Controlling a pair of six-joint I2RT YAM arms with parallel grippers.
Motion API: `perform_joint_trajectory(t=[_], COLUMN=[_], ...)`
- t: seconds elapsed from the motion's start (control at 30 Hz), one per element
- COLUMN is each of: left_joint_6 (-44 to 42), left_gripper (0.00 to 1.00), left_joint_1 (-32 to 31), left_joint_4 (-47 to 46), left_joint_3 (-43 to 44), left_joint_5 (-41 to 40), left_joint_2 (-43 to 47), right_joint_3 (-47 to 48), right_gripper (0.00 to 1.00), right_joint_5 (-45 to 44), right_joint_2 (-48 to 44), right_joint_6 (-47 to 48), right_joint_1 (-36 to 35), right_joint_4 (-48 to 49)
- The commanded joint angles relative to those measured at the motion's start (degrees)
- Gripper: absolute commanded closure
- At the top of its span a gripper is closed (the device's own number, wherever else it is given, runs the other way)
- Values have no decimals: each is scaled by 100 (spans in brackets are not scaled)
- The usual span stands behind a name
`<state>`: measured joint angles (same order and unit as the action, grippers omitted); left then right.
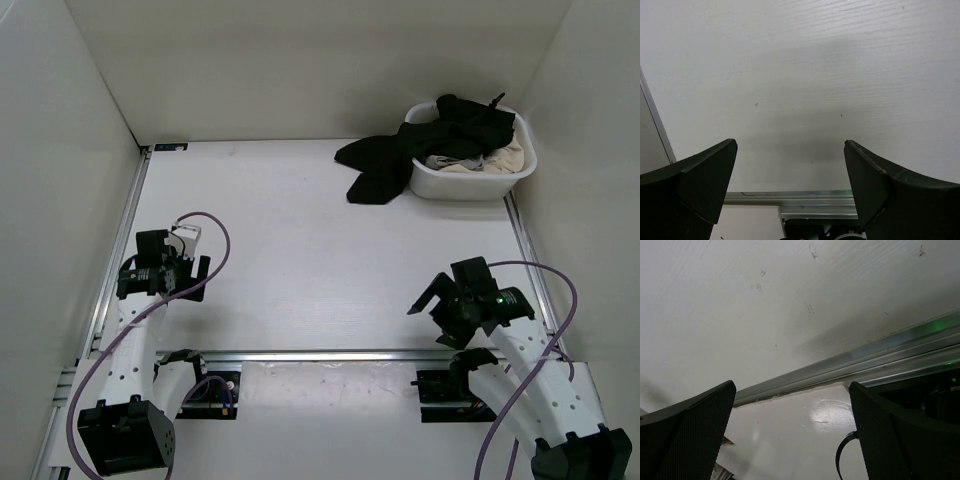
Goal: Fold and stack the trousers
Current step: Grab the trousers from the pile
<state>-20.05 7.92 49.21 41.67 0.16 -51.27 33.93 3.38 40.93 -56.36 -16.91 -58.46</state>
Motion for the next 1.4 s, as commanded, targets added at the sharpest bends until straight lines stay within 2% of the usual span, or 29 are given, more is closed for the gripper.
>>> perform_joint_trajectory(t=[0.0,0.07,0.1,0.17,0.2,0.23,0.27,0.3,0.37,0.4,0.43,0.47,0.5,0.6,0.67,0.73,0.8,0.9,1.0,1.03,1.07,1.13,1.17,1.2,1.3,1.37], left_joint_6=[-25,-25,-25,-25,-25,-25,-25,-25,-25,-112,-217,-270,-271,-263,-210,-209,-209,-209,-209,-209,-209,-157,-157,-157,-157,-157], left_gripper=[0,0,0,0,0,0,0,0,0,0,0,0,0,0,0,0,0,0,0,0,0,0,0,0,0,0], left_joint_1=[43,43,43,43,43,43,43,43,43,43,43,-10,-10,-71,-124,-264,-265,-318,-318,-318,-318,-318,-318,-318,-318,-318], left_joint_4=[-96,-96,-96,-96,-96,-96,-96,-96,-96,-96,-96,-96,-96,-96,-96,-96,-96,-96,-149,-227,-228,-280,-280,-280,-280,-280], left_joint_3=[-10,-10,-10,-10,-10,-10,-10,-10,43,139,201,332,420,753,808,860,860,860,860,791,729,668,667,667,614,666], left_joint_5=[1,1,1,1,1,1,1,1,106,194,369,457,545,651,773,827,827,827,758,679,678,520,520,520,520,520], left_joint_2=[108,108,108,108,108,108,108,108,56,-6,-6,-85,-242,-611,-762,-946,-1069,-1306,-1473,-1474,-1526,-1588,-1588,-1588,-1588,-1641], right_joint_3=[305,788,1460,2202,2571,3384,3844,4884,6075,6690,7897,8501,9107,10821,10758,10065,9966,10905,10619,10373,10118,9755,9807,9947,10090,9836], right_gripper=[1,1,1,1,1,1,1,1,1,1,1,1,1,1,1,1,1,2,21,43,55,70,88,98,100,100], right_joint_5=[-283,-608,-1080,-1758,-2144,-2514,-3135,-3281,-3239,-3055,-2871,-2721,-2441,-2062,-1755,-1481,-1305,-910,-1118,-1242,-1304,-1304,-1304,-1400,-1463,-1541], right_joint_2=[29,134,300,573,1001,1283,1982,2807,3699,4599,5043,5500,6392,7819,8123,8334,8789,9580,9514,9391,9259,9065,9065,9065,8872,8304], right_joint_6=[326,973,1204,1957,2232,2522,3168,3523,4149,4255,4308,4309,4309,4239,3942,3730,3388,3386,3386,3386,3386,3649,3728,3789,3921,3992], right_joint_1=[-23,-23,-23,-23,-23,-23,-23,168,432,730,863,986,1196,1557,1708,1919,2033,2033,2033,2033,2033,2033,2033,2033,2033,1964], right_joint_4=[62,176,351,589,729,983,1238,1345,1398,1398,1311,1180,1100,1168,1659,2687,3067,3069,3121,3295,3401,3490,3342,3184,2928,3068])
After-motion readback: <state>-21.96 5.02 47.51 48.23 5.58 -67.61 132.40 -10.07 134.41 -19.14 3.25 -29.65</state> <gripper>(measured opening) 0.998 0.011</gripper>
